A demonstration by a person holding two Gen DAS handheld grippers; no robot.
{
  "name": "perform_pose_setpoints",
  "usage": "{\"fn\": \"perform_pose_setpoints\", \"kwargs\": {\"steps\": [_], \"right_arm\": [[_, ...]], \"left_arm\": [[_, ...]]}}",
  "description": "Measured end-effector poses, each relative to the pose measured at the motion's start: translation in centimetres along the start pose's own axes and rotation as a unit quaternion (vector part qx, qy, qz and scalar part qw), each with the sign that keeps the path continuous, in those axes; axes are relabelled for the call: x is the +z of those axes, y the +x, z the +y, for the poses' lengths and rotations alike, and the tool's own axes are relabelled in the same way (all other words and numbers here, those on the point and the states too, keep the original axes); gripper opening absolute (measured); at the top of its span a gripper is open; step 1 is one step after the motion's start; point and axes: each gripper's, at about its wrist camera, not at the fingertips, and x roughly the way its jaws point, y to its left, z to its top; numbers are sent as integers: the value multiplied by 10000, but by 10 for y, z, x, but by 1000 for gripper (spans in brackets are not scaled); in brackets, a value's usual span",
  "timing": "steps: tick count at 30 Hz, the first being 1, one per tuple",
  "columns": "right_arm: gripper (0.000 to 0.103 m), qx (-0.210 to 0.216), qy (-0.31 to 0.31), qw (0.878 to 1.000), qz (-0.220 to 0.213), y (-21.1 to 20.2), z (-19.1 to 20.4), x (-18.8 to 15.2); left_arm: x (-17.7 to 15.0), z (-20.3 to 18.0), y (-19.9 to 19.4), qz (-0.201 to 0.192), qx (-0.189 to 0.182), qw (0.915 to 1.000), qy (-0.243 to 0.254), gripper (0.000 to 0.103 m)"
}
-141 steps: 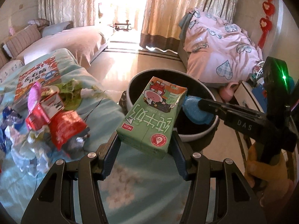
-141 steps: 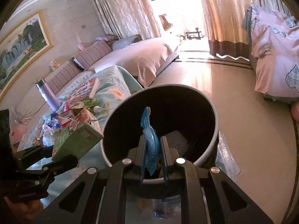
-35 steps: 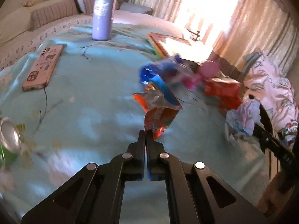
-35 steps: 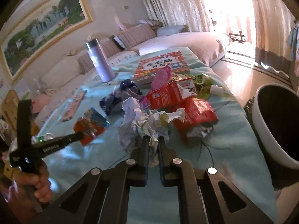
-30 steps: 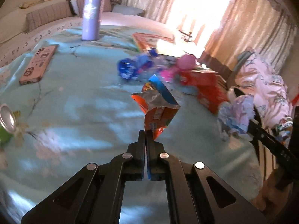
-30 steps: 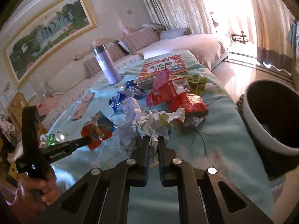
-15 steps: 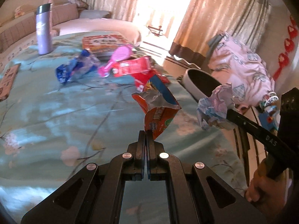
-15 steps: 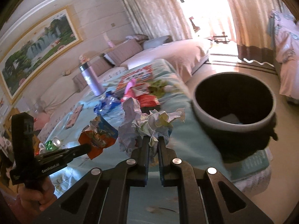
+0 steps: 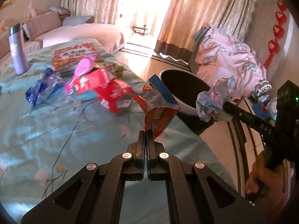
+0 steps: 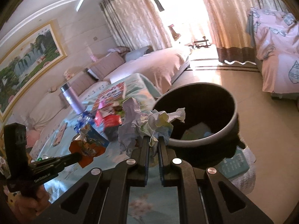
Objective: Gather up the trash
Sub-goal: 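Carry the orange bag and white paper over the black bin and open both tools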
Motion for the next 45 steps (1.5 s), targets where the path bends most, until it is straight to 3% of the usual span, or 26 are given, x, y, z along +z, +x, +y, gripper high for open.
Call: {"fn": "perform_pose_setpoints", "kwargs": {"steps": [23, 43, 45], "right_arm": [[9, -467, 202, 9987, -80, 20, -62, 39], [13, -566, 216, 9977, 297, 47, -83, 44], [14, -559, 214, 9977, 332, 49, -81, 44]], "left_arm": [[58, -66, 68, 155, -127, 9983, 542, 1], [71, -87, 107, 465, -127, 9967, 659, 1], [72, -88, 108, 514, -127, 9965, 652, 6]]}}
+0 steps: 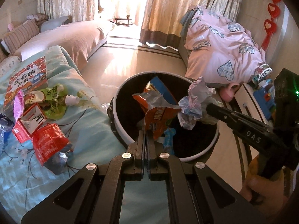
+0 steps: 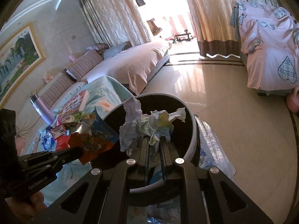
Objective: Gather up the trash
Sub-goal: 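Carry the orange bag and white paper over the black bin and open both tools, then grasp the blue plastic bottle with the left tool while the right tool grasps the red snack bag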
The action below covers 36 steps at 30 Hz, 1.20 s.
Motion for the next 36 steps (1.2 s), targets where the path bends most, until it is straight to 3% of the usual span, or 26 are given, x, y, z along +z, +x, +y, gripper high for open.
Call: {"fn": "perform_pose_setpoints", "kwargs": {"steps": [1, 5, 10, 13, 17, 21, 36], "right_arm": [[16, 4, 6, 10000, 24, 1, 0, 2], [49, 99, 90, 9999, -21, -2, -1, 6], [69, 183, 154, 9997, -99, -8, 1, 3], [74, 255, 179, 9995, -103, -12, 7, 0], [88, 348, 205, 9990, -195, -20, 20, -8], [90, 483, 191, 9984, -213, -24, 39, -21], [91, 877, -424, 9951, 190, -9, 117, -56]], "left_arm": [[0, 0, 0, 25, -7, 10000, -1, 9], [-4, 3, -9, -95, 52, 9999, -66, 43], [-16, 14, -18, -95, 55, 9997, -234, 48], [-28, 25, -28, -138, 69, 9992, -362, 56], [-49, 43, -43, -196, 152, 9981, -567, 67], [-68, 64, -59, -232, 286, 9961, -806, 74], [-125, 154, -100, -250, 786, 9840, -1582, 74]]}}
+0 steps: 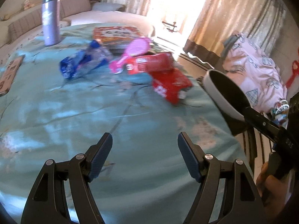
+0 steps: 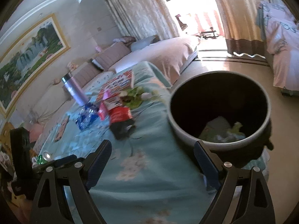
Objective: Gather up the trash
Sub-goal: 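Grasp the blue plastic bottle with the left tool while the right tool grasps the red snack bag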
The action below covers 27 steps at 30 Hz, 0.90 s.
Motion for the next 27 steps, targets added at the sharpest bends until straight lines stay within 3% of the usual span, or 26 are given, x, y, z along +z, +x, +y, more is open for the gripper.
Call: {"fn": "perform_pose_setpoints", "kwargs": {"steps": [11, 27], "right_arm": [[91, 180, -280, 9991, 262, 31, 37, -1], [92, 233, -736, 9955, 542, 81, 52, 24]], "left_arm": [[8, 53, -4, -71, 297, 9993, -205, 74], [71, 104, 23, -311, 820, 9961, 110, 80]]}}
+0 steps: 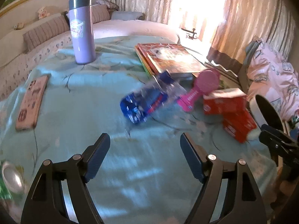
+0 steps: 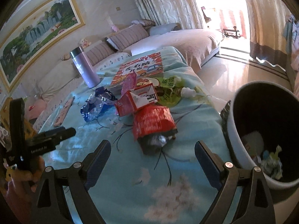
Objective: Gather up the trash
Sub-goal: 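Grasp the blue plastic bottle with the left tool while the right tool grasps the red snack bag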
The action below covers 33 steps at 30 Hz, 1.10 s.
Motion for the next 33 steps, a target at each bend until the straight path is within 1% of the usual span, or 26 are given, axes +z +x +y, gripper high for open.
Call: {"fn": "perform_pose_setpoints", "kwargs": {"steps": [6, 8, 10, 13, 14, 16, 17, 18, 19, 20, 21, 22, 24, 25, 33], "right_arm": [[92, 20, -101, 9999, 139, 19, 1, 11], [92, 45, -109, 9998, 187, 25, 1, 12], [92, 63, -109, 9996, 250, 31, 2, 14], [92, 137, -113, 9991, 374, 39, 4, 13], [92, 157, -122, 9990, 399, 40, 4, 12], [90, 112, -160, 9991, 389, 40, 5, 11], [82, 77, -185, 9991, 378, 39, 5, 10], [68, 39, -187, 9991, 381, 38, 4, 9], [59, 15, -182, 9991, 388, 38, 4, 8], [42, -24, -169, 9990, 404, 37, 2, 7], [31, -37, -156, 9990, 418, 35, 1, 5], [29, -29, -140, 9991, 410, 33, 1, 3], [22, -23, -140, 9992, 371, 26, 0, -1], [21, -5, -130, 9993, 345, 22, 0, -4], [13, 170, -68, 9995, 269, -10, 1, -25]], "left_arm": [[22, 3, 26, -53, 185, 9992, 340, 86], [27, 0, 34, -2, 165, 9988, 452, 89], [31, -2, 43, 121, 149, 9987, 481, 89], [31, -7, 50, 118, 165, 9982, 570, 89], [30, -9, 51, 135, 170, 9980, 593, 88], [29, -12, 54, 234, 124, 9976, 641, 59], [27, -12, 57, 328, 69, 9975, 623, 51], [26, -12, 56, 344, 55, 9977, 582, 49], [24, -12, 53, 305, 28, 9980, 557, 46], [23, -12, 50, 304, -31, 9980, 553, 42], [21, -13, 47, 318, -88, 9980, 539, 38], [19, -14, 43, 331, -149, 9980, 525, 34], [11, -17, 33, 356, -267, 9978, 500, 12], [6, -19, 28, 400, -326, 9975, 473, 12], [-37, -37, -16, 354, -767, 9959, 317, 10]]}}
